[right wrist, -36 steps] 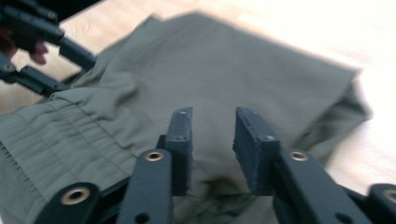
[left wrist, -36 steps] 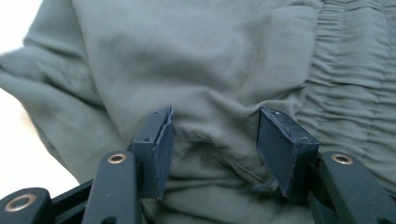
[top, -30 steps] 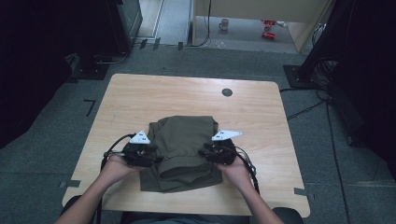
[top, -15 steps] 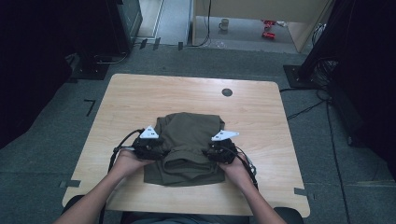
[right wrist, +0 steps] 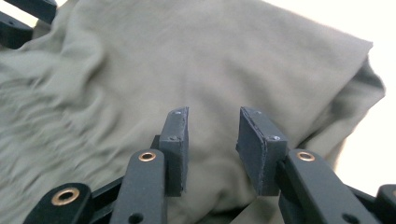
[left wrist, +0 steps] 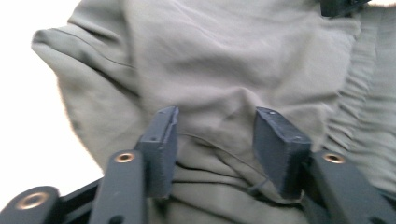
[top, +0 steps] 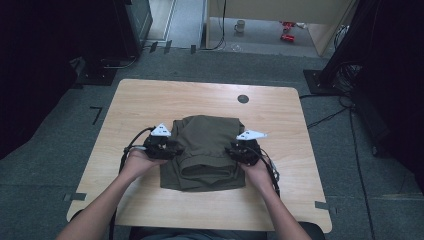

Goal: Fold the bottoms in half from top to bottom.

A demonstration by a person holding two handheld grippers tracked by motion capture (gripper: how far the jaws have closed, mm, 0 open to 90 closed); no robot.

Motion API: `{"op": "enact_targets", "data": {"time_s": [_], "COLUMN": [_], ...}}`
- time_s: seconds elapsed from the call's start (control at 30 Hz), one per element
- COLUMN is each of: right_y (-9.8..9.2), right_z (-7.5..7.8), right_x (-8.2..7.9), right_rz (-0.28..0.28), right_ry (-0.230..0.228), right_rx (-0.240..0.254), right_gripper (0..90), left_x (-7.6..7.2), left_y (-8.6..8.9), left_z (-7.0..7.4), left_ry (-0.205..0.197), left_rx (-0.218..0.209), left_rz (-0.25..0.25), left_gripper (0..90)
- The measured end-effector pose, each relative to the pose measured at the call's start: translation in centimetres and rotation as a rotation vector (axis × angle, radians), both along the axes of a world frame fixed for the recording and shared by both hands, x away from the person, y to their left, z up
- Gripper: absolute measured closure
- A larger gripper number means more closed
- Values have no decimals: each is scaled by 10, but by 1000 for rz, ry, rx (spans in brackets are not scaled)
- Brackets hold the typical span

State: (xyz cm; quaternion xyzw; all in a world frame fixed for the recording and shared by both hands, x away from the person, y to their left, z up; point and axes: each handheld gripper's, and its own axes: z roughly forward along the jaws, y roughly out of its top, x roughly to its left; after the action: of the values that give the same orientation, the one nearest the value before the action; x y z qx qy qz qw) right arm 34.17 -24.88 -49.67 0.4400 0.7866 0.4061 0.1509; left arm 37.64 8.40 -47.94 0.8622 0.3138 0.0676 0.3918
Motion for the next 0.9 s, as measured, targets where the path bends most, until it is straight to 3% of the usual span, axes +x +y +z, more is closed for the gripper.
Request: {"op": "enact_targets", "data": {"time_s": [0.2, 0.27, 0.33, 0.53, 0.63, 0.73, 0.9], "right_y": [-8, -9, -9, -7, -5, -2, 2], "right_z": [3, 4, 4, 1, -3, -6, -7], "right_x": [14, 22, 27, 47, 55, 58, 60], "right_rz": [-32, -28, -33, -43, -39, -37, -24], "right_ry": [-18, 29, 17, 10, 24, 14, 18], "right_rx": [64, 47, 48, 42, 32, 26, 25], "right_gripper": [645, 638, 637, 616, 613, 612, 596], "left_x": [31, 43, 51, 77, 82, 87, 89], "left_y": [10, 12, 11, -3, -9, -16, -26], "left_z": [10, 10, 10, 8, 5, -4, -15], "left_ry": [6, 8, 15, 27, -17, 31, 37], "left_rx": [-14, -16, -16, -33, -75, -46, -10], "left_rz": [37, 49, 60, 57, 67, 56, 24], "left_gripper": [659, 700, 719, 719, 730, 722, 601]}}
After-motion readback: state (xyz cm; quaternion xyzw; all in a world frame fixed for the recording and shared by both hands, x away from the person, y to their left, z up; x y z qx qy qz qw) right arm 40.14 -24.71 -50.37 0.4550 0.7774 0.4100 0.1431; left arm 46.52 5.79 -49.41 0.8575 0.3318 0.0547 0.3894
